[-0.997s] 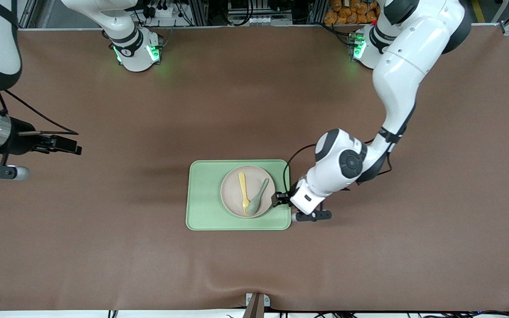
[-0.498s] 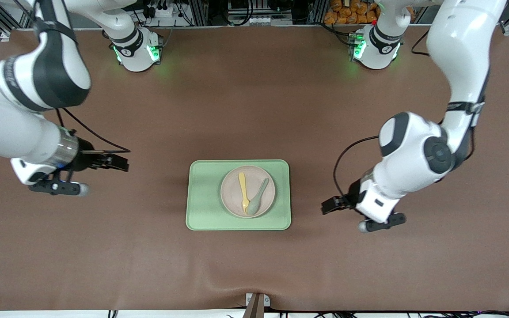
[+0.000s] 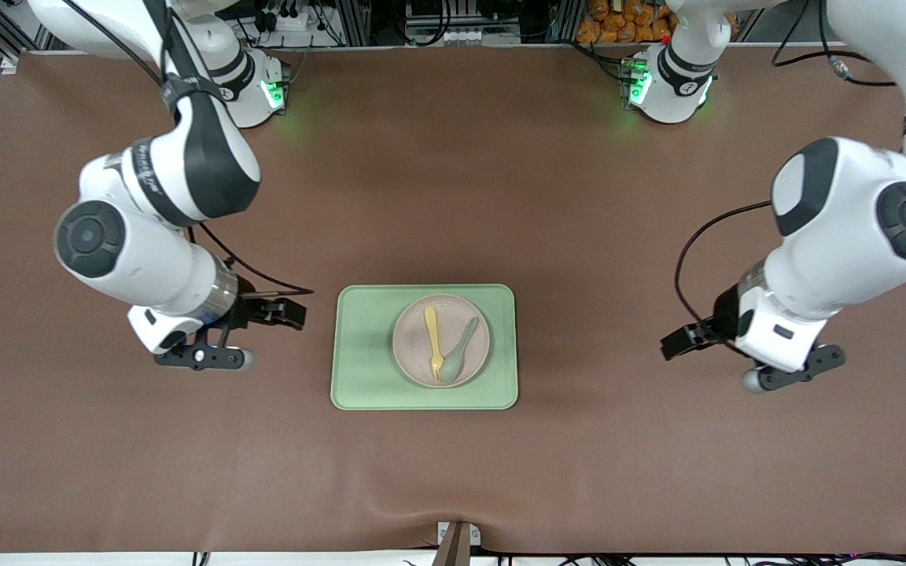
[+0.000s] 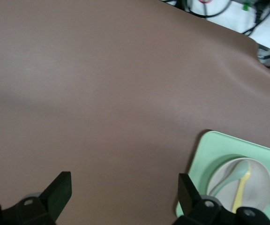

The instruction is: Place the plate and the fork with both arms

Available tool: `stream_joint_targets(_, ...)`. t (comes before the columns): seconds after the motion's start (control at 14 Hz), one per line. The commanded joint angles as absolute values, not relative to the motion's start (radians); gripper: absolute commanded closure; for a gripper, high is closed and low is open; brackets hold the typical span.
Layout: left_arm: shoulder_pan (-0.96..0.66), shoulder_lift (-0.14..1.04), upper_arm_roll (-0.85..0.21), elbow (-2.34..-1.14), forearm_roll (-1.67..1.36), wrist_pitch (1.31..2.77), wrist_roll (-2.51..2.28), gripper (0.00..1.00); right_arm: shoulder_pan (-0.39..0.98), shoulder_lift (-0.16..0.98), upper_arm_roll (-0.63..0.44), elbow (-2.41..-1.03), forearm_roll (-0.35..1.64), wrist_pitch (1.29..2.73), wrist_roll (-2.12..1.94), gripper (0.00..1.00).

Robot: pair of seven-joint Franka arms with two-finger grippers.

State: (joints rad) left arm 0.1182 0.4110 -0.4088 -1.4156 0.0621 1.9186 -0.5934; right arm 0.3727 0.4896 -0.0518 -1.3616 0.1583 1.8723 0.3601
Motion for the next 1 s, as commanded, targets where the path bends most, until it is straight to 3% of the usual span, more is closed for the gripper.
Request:
stream_joint_targets(0.0,0.158,0.335,-0.411,-1.447,0.086,1.837,-0.577,0.0,0.448,0.598,-0.06,-1.289,0.172,1.948,0.411,0.0)
stream_joint_targets(0.28,0.178,0.295,-0.413,-1.457,0.109,1.747,-0.511,0.0,0.554,0.757,-0.063,-1.187,0.163,2.032,0.509,0.0)
stream_joint_targets(0.64,0.244,0.155,-0.414,-1.592,0.109,1.743,-0.37,0.0,0.649,0.842,-0.071,-1.184,0.134,2.158,0.543,0.0)
stream_joint_targets(0.93,0.288,0.088,-0.414,-1.643,0.109,1.735,-0.284,0.0,0.663,0.877,-0.069,-1.198,0.058,2.169,0.543,0.13)
